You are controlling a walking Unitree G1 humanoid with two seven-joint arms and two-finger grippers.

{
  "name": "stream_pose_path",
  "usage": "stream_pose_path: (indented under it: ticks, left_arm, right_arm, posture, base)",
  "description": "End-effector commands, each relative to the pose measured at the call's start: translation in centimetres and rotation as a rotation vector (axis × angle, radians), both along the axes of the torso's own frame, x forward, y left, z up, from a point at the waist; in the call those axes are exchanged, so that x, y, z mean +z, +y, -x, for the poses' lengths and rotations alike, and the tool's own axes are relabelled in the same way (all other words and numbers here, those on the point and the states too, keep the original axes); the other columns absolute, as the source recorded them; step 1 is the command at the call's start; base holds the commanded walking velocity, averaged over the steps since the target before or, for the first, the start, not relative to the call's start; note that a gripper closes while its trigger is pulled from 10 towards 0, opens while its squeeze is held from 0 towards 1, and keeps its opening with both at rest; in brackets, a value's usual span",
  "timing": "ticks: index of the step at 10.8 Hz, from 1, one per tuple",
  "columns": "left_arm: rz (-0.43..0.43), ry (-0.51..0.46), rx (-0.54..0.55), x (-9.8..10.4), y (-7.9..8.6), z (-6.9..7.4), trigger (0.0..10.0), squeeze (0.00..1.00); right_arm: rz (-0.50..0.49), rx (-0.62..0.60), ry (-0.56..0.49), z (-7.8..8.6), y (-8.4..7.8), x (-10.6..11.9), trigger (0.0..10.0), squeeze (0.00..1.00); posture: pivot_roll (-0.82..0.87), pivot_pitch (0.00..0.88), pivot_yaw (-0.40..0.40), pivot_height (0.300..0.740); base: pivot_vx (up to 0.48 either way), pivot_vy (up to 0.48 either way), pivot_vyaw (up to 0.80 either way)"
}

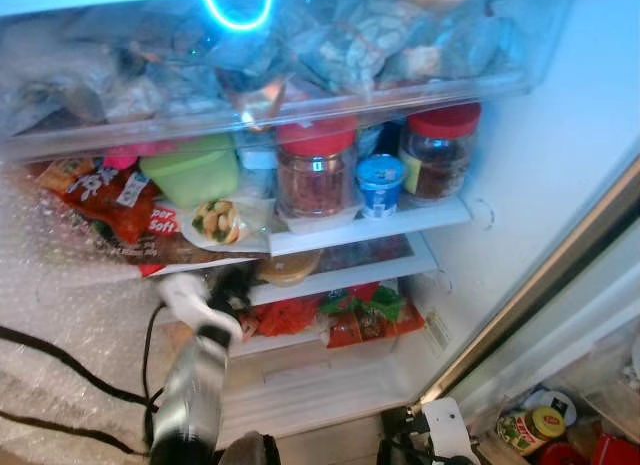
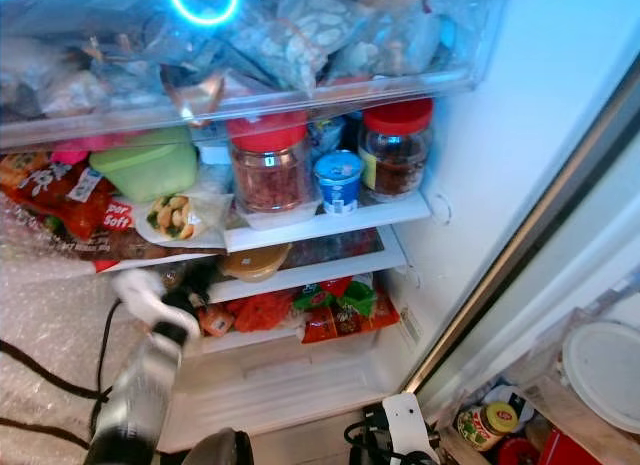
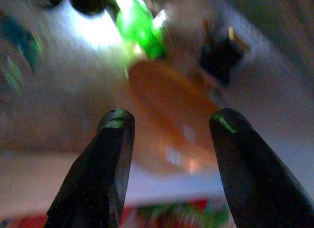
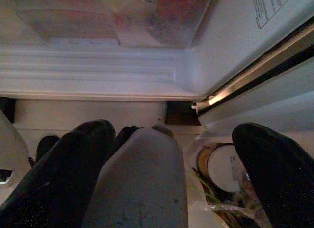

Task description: Restocking fridge

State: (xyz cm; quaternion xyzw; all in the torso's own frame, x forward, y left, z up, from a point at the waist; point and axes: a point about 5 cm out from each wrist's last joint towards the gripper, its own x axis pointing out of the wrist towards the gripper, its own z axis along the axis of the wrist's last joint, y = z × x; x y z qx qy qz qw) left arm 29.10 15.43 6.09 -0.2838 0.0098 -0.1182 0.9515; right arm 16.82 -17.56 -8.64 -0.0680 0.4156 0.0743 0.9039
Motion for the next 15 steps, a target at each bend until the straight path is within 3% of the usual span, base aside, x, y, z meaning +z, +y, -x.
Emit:
stream_pose_path:
  ticks: [1, 4, 5, 6, 8, 10, 15]
  left_arm:
    - [-0.048, 0.004, -0.019, -0.2, 0.3, 0.5, 10.0, 0.00]
    - [-0.191, 0.018, -0.046, -0.6, 1.0, 2.5, 10.0, 0.00]
    - [-0.205, 0.017, -0.072, -0.6, 0.7, 2.8, 10.0, 0.00]
    - [-0.298, 0.031, -0.174, -1.1, -0.6, 3.3, 10.0, 0.00]
    - [-0.342, 0.039, -0.206, -1.5, -1.4, 2.1, 10.0, 0.00]
    - [-0.448, 0.035, -0.241, -1.8, -1.7, 1.0, 10.0, 0.00]
    - [-0.511, 0.057, -0.152, -2.3, -2.0, -1.5, 10.0, 0.00]
  right_arm:
    - [-0.015, 0.005, 0.173, 3.8, 0.4, -1.8, 10.0, 0.00]
    - [-0.014, 0.002, 0.176, 3.7, -0.1, -1.7, 10.0, 0.00]
    - [-0.012, -0.001, 0.177, 3.7, -0.3, -1.7, 10.0, 0.00]
    - [-0.010, -0.001, 0.179, 3.6, -0.3, -1.7, 10.0, 0.00]
    - [-0.010, 0.005, 0.177, 3.4, -0.2, -1.6, 10.0, 0.00]
    - [-0.010, -0.008, 0.175, 3.4, -0.3, -1.6, 10.0, 0.00]
    - [-0.011, -0.011, 0.180, 3.7, -0.2, -1.7, 10.0, 0.00]
  posture:
    - [-0.15, 0.059, 0.041, 0.647]
    - [-0.15, 0.061, 0.042, 0.647]
    - [-0.15, 0.061, 0.041, 0.647]
    - [-0.15, 0.061, 0.040, 0.647]
    - [-0.15, 0.062, 0.036, 0.647]
    - [-0.16, 0.061, 0.045, 0.647]
    - [-0.19, 0.055, 0.049, 0.647]
  base:
    - [0.000, 0.000, 0.00]
    - [0.000, 0.000, 0.00]
    - [0.000, 0.000, 0.00]
    - [0.000, 0.000, 0.00]
    - [0.000, 0.000, 0.00]
    - [0.000, 0.000, 0.00]
    - [0.000, 0.000, 0.00]
